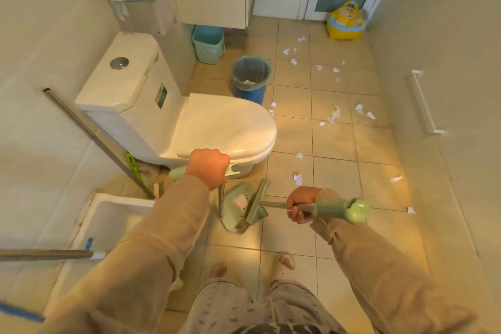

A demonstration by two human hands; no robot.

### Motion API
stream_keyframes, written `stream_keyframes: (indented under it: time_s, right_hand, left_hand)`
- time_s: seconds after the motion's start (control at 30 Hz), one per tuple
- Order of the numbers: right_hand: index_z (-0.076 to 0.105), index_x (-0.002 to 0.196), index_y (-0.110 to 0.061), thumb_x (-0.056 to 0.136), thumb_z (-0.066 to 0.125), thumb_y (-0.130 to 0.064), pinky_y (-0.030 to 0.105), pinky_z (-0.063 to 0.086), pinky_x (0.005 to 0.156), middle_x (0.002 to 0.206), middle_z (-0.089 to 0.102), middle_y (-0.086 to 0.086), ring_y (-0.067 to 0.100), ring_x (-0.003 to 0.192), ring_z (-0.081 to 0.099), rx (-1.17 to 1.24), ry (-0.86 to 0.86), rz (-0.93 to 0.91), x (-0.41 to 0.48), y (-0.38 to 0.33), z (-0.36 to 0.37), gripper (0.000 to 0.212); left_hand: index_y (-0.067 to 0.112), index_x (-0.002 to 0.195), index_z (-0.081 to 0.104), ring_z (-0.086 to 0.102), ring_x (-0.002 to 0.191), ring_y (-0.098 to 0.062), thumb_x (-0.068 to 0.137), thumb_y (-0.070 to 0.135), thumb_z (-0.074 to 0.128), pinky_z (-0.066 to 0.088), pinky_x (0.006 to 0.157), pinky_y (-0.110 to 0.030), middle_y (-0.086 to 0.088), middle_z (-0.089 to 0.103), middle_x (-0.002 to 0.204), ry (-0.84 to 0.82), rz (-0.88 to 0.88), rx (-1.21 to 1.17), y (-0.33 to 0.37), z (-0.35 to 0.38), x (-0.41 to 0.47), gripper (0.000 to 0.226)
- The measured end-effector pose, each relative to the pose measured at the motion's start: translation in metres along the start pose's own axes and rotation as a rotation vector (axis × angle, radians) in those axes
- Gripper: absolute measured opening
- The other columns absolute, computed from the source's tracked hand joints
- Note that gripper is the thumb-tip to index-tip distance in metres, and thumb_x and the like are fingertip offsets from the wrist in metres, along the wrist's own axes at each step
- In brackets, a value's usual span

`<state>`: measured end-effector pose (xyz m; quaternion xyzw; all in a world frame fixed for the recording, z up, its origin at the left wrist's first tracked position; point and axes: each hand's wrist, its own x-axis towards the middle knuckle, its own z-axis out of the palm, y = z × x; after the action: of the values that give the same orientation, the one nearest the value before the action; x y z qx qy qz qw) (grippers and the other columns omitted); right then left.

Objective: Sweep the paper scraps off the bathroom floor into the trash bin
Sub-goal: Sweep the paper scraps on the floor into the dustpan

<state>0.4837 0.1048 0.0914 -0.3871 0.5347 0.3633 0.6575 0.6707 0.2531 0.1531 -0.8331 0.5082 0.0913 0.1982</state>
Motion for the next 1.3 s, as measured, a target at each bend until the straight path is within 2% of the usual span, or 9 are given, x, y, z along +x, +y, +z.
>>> stream_keyframes:
  time_s: [0.17,0.3,0.4,0.5,0.57,0.93,1.1,1.17,1.3]
  right_hand:
    - [0.038,0.062,-0.017,0.091,0.042,0.001,0.019,0.039,0.035,0.046,0.049,-0.001,0.01,0.036,0.048,-0.252,0.273,-0.096,-0.007,0.01,-0.023,0.034]
    - [0.041,0.063,-0.012,0.09,0.045,0.003,0.009,0.036,0.025,0.058,0.048,0.003,0.003,0.028,0.051,-0.46,0.187,-0.22,-0.013,0.028,-0.037,0.031]
    - [0.045,0.068,-0.006,0.088,0.042,0.006,0.013,0.041,0.031,0.066,0.046,0.007,0.008,0.029,0.052,0.035,0.076,-0.234,-0.006,0.049,-0.057,0.023]
    - [0.045,0.06,-0.003,0.088,0.03,0.008,0.013,0.038,0.029,0.044,0.045,0.009,0.012,0.024,0.047,0.775,-0.104,-0.162,-0.004,0.058,-0.091,0.034]
    - [0.043,0.054,-0.004,0.09,0.03,0.002,0.011,0.035,0.026,0.032,0.039,0.007,0.013,0.02,0.043,0.851,-0.143,-0.077,-0.011,0.055,-0.113,0.039]
    - [0.041,0.075,-0.006,0.093,0.038,0.003,0.015,0.036,0.034,0.056,0.04,0.007,0.01,0.026,0.039,-0.007,0.334,-0.121,-0.024,0.043,-0.163,0.02]
    - [0.043,0.074,-0.003,0.093,0.044,-0.006,0.032,0.043,0.072,0.071,0.051,0.013,0.026,0.066,0.051,-0.3,0.45,-0.138,0.005,0.046,-0.148,0.019]
    - [0.052,0.093,-0.001,0.094,0.042,-0.012,0.03,0.041,0.077,0.086,0.053,0.011,0.025,0.083,0.052,-0.452,0.482,-0.065,0.013,0.054,-0.138,0.014]
    - [0.044,0.134,0.002,0.092,0.043,-0.008,0.027,0.043,0.08,0.078,0.053,0.007,0.023,0.093,0.052,-0.602,0.466,0.012,0.025,0.072,-0.122,0.043]
  left_hand:
    - [0.015,0.107,0.065,0.064,0.102,-0.029,0.086,0.037,0.058,0.049,0.081,-0.034,-0.007,0.069,0.107,-0.005,0.005,-0.088,0.062,0.004,0.006,0.031]
    - [0.016,0.101,0.067,0.066,0.094,-0.025,0.088,0.033,0.058,0.049,0.074,-0.03,-0.004,0.071,0.098,-0.029,-0.032,-0.096,0.094,0.006,0.009,0.024]
    - [0.017,0.098,0.068,0.066,0.094,-0.025,0.088,0.032,0.057,0.049,0.074,-0.03,-0.004,0.071,0.099,-0.035,-0.053,-0.086,0.099,0.001,0.018,0.021]
    - [0.019,0.099,0.068,0.066,0.096,-0.025,0.086,0.038,0.059,0.049,0.076,-0.03,-0.004,0.071,0.1,-0.001,-0.06,-0.077,0.097,-0.005,0.03,0.025]
    - [0.021,0.098,0.068,0.066,0.095,-0.025,0.084,0.043,0.061,0.049,0.075,-0.031,-0.004,0.071,0.099,0.021,-0.053,-0.062,0.098,-0.01,0.038,0.028]
    - [0.021,0.101,0.066,0.066,0.094,-0.025,0.086,0.046,0.06,0.045,0.07,-0.029,-0.003,0.069,0.1,0.006,-0.044,-0.055,0.116,-0.025,0.066,0.03]
    - [0.019,0.101,0.068,0.067,0.096,-0.026,0.088,0.036,0.061,0.047,0.072,-0.028,-0.004,0.071,0.101,-0.048,-0.077,-0.062,0.124,-0.021,0.071,0.023]
    - [0.018,0.1,0.069,0.067,0.095,-0.025,0.089,0.032,0.059,0.046,0.069,-0.028,-0.004,0.071,0.1,-0.058,-0.07,-0.052,0.125,-0.019,0.072,0.02]
    - [0.019,0.101,0.068,0.067,0.092,-0.025,0.091,0.029,0.056,0.039,0.064,-0.027,-0.003,0.07,0.098,-0.067,-0.059,-0.039,0.127,-0.018,0.074,0.018]
